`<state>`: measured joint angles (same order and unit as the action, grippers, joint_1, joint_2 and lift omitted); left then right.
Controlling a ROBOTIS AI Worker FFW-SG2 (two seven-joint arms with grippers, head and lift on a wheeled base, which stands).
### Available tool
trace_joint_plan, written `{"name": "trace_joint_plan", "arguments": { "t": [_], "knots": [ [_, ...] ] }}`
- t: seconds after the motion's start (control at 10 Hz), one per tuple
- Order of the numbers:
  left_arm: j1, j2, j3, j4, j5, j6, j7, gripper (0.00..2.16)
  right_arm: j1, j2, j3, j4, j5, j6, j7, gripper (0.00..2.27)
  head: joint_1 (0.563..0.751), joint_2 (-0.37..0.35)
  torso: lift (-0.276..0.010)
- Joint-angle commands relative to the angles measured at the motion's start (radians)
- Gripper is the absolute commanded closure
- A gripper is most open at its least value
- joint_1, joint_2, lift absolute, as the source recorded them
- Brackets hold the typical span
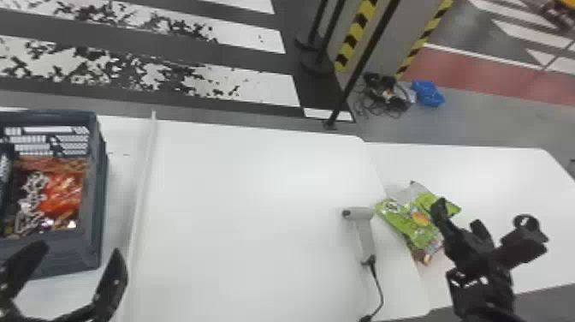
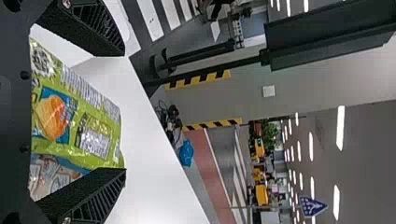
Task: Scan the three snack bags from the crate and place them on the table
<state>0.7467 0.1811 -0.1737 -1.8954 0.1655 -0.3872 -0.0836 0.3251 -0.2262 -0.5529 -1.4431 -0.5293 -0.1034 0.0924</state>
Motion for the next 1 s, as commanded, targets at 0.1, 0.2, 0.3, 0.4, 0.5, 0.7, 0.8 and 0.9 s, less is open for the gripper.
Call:
{"name": "trace_joint_plan", "arguments": {
  "t": [0.1, 0.2, 0.3, 0.4, 0.5, 0.7, 0.8, 0.9],
  "knots": [
    [-0.004, 0.000, -0.009, -0.001, -0.001, 0.000, 0.019, 0.08, 0.166, 0.057, 0.099, -0.227, 0.012, -0.020, 0.024, 0.05, 0.695, -0.350, -0.037],
    [-0.004, 0.001, -0.009, -0.005, -0.001, 0.000, 0.025, 0.08, 0.229, 0.071, 0.168, -0.281, 0.015, -0.088, 0.024, 0.05, 0.695, -0.350, -0.037],
    [-0.004, 0.001, -0.010, -0.014, -0.001, 0.009, 0.025, 0.08, 0.273, 0.077, 0.238, -0.316, 0.015, -0.127, 0.033, 0.07, 0.695, -0.350, -0.037],
    [-0.003, 0.003, -0.012, -0.022, 0.000, 0.015, 0.025, 0.08, 0.315, 0.085, 0.321, -0.339, 0.049, -0.186, 0.040, 0.10, 0.695, -0.350, -0.037],
    [0.002, 0.003, -0.012, -0.033, 0.005, 0.015, 0.025, 0.08, 0.339, 0.099, 0.398, -0.333, 0.095, -0.278, 0.038, 0.10, 0.695, -0.350, -0.037],
    [0.008, 0.003, -0.012, -0.045, 0.008, 0.028, 0.025, 0.08, 0.336, 0.113, 0.522, -0.229, 0.155, -0.446, -0.010, 0.11, 0.695, -0.330, -0.037],
    [0.010, 0.001, -0.003, -0.050, 0.020, 0.040, 0.027, 0.08, 0.336, 0.122, 0.556, -0.203, 0.167, -0.477, -0.013, 0.11, 0.695, -0.291, -0.037],
    [0.016, 0.003, 0.008, -0.053, 0.034, 0.055, 0.027, 0.08, 0.347, 0.123, 0.594, -0.198, 0.190, -0.496, -0.013, 0.11, 0.695, -0.252, -0.037]
  ]
}}
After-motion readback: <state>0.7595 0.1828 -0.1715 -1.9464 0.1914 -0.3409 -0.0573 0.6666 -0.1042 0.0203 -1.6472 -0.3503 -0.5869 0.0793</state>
